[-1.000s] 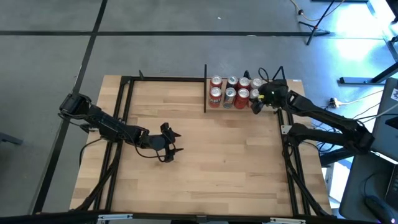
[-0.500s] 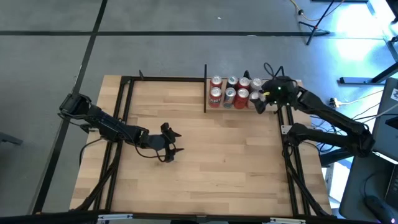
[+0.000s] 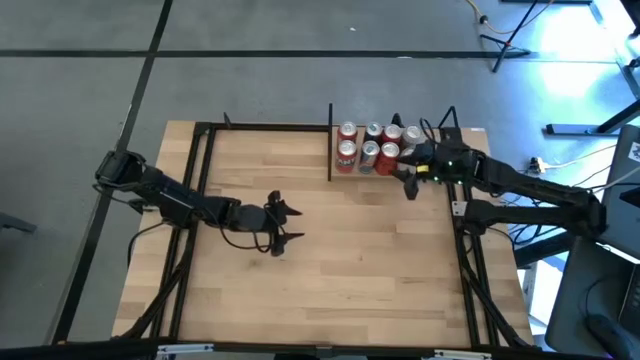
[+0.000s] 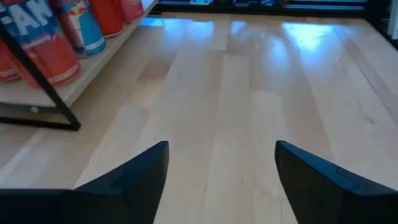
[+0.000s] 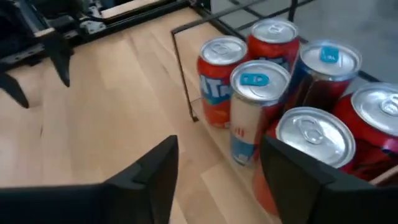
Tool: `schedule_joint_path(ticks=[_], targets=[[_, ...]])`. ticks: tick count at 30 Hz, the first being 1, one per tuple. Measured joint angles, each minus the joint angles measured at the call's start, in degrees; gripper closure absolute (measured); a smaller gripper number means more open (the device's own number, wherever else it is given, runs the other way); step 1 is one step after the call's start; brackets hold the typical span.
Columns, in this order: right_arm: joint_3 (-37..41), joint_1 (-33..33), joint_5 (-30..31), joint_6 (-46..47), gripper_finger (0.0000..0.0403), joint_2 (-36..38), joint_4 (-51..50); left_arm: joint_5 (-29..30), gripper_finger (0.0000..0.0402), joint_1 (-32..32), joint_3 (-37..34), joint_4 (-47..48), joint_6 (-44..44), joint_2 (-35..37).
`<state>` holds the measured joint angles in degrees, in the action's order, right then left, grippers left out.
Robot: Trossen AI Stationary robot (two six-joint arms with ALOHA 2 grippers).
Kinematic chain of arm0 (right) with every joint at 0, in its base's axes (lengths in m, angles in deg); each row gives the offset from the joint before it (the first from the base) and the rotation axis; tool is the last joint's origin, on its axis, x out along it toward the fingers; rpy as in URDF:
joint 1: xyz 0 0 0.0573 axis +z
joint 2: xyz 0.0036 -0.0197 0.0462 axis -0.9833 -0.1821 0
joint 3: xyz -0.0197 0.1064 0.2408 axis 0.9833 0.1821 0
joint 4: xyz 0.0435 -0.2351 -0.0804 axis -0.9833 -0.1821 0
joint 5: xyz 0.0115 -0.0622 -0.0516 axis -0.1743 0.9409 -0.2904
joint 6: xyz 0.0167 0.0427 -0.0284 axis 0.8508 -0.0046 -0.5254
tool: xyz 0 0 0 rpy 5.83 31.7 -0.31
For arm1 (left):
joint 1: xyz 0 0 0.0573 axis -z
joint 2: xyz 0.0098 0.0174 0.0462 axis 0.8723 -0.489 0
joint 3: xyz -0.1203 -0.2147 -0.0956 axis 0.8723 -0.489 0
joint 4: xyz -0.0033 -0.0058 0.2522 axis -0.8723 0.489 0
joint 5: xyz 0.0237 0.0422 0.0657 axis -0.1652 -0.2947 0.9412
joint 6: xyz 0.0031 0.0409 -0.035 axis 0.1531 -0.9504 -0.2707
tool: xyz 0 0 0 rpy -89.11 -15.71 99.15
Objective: Place canned beverage on shelf
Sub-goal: Return to Home Position
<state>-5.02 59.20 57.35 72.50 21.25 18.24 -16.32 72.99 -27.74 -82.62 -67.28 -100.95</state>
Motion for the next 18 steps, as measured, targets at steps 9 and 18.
schedule_joint_path(ticks=[9,18], targets=[[6.5,12.9,0.3,-1.1,0.0323,1.0,11.8,-11.7,0.0242,-7.1,0.4,-0.7,-4.4,0.8],[19.5,15.8,0.4,0.2,0.0381,9.0,23.3,-15.8,0.0379,-11.9,-1.0,6.3,-8.4,12.4]])
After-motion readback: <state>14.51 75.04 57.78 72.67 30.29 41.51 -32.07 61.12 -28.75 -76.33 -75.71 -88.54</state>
